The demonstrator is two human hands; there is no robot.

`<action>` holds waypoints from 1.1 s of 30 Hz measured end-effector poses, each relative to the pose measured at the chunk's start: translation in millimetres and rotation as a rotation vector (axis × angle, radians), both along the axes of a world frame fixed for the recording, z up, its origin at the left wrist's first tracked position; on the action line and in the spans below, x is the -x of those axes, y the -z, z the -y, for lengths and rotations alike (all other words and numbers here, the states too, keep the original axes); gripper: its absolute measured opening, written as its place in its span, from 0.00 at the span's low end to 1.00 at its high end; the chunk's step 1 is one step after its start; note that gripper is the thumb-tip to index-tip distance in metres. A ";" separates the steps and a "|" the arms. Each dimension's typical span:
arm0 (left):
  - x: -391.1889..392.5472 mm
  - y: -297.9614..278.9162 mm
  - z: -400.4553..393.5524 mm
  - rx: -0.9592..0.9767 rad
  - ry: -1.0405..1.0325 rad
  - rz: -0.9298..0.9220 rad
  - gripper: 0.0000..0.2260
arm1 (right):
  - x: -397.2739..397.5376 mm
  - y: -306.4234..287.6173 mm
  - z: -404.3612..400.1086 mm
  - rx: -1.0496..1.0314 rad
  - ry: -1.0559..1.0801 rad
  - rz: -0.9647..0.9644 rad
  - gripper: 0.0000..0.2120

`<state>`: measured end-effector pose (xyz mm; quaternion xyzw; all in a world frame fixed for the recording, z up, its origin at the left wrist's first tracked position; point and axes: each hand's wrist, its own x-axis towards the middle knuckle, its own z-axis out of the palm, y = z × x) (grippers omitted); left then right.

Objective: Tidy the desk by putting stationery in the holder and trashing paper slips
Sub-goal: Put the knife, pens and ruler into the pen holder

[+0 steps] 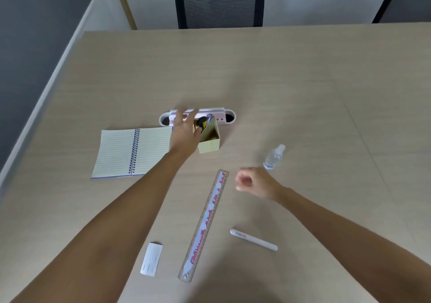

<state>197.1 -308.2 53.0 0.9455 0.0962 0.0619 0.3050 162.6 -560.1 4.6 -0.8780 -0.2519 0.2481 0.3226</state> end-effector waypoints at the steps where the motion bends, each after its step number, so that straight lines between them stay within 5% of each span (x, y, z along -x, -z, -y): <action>1: 12.3 2.9 5.9 0.003 -0.038 0.064 0.19 | 17.0 2.4 13.0 0.054 -0.045 -0.068 0.09; 4: 57.6 25.8 31.3 -0.014 -0.029 -0.001 0.15 | 59.8 11.9 40.1 0.190 -0.095 -0.197 0.14; 9: 123.7 72.5 72.1 -0.028 -0.062 -0.642 0.28 | 97.6 24.3 52.7 0.359 -0.146 -0.134 0.19; 13: 140.3 85.8 90.9 -0.086 -0.212 -0.678 0.27 | 107.6 26.8 55.6 0.420 -0.098 -0.106 0.09; 19: 133.4 91.5 85.9 -0.031 -0.163 -0.745 0.18 | 109.3 21.7 58.5 0.440 -0.025 -0.157 0.14; 21: 134.0 85.5 82.3 -0.003 -0.097 -0.710 0.12 | 102.0 16.6 59.1 0.373 0.035 -0.161 0.09; 23: 131.0 69.3 74.1 0.221 -0.066 -0.616 0.04 | 90.2 7.4 58.7 0.257 0.110 -0.139 0.08; 26: 110.7 17.6 50.6 0.533 -0.099 -0.405 0.07 | 64.6 -11.3 50.7 0.083 0.247 -0.051 0.04; 33: 34.6 -141.5 -32.9 0.656 -0.242 0.216 0.09 | -24.4 -56.9 -15.1 -0.063 0.451 0.171 0.08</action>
